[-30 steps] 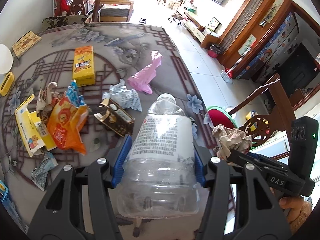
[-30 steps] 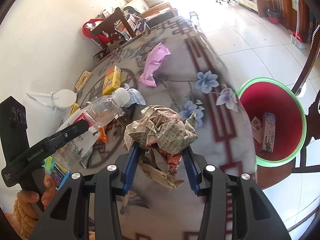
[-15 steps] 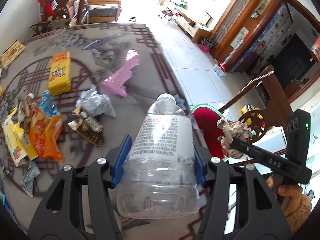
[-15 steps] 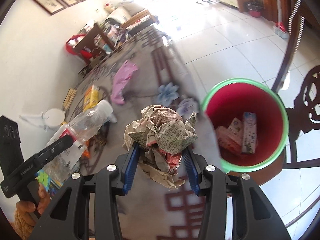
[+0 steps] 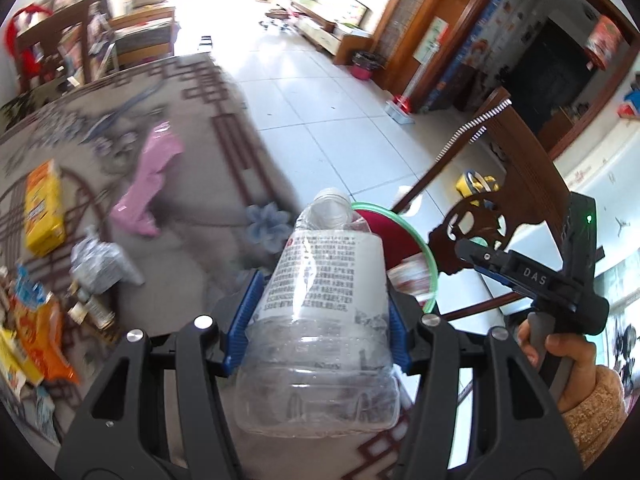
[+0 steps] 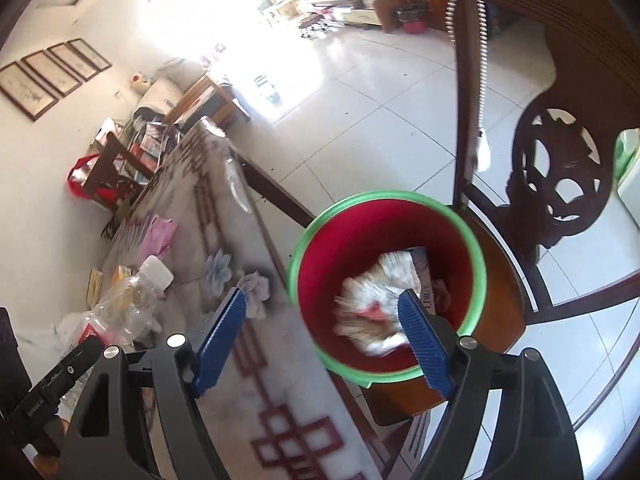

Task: Collect trash
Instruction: 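Drop the plastic water bottle into the red bin with the left gripper, then reach the left gripper to the yellow medicine box while the right reaches the orange chip bag, then grasp the yellow medicine box with the left gripper while the right grasps the orange chip bag, then lift the yellow box with the left gripper while the right lifts the chip bag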

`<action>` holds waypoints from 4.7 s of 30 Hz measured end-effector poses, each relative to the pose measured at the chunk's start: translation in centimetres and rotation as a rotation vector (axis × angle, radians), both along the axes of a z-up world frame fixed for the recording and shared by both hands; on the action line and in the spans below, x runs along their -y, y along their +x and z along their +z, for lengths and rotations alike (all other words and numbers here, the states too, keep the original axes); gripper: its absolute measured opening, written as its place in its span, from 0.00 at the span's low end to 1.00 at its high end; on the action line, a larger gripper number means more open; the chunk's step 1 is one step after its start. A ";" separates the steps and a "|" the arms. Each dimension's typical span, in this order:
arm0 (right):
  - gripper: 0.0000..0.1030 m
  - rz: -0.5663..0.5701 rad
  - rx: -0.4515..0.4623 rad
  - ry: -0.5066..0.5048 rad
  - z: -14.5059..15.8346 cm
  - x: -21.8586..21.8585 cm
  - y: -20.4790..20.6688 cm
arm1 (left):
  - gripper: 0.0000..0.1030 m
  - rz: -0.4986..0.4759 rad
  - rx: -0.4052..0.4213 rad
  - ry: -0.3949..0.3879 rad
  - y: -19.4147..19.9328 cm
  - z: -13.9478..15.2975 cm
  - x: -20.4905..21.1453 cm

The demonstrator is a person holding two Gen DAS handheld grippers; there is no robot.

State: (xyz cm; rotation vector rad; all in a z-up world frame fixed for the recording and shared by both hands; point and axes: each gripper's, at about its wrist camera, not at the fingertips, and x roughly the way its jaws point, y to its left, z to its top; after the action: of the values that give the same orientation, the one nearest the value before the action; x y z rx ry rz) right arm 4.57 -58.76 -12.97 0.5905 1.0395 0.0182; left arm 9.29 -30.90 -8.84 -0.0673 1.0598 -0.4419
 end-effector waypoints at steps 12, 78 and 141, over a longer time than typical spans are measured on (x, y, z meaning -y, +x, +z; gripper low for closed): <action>0.74 -0.064 -0.026 -0.010 0.5 1.4 -2.7 | 0.54 -0.236 0.002 0.011 2.8 -1.1 9.4; 0.75 0.550 -0.032 -0.180 2.4 -37.9 -3.1 | 0.34 0.659 -0.270 0.019 -6.1 -10.9 -40.1; 0.62 0.761 0.064 -0.280 0.6 -47.7 -0.5 | 0.34 0.637 -0.170 0.008 -6.4 -7.9 -40.2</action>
State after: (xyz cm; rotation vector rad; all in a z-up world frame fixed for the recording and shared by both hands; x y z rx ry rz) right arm 4.12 -11.03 -12.40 -0.0829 1.1285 0.5472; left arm 2.87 9.30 -16.77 -0.4288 1.1405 0.1481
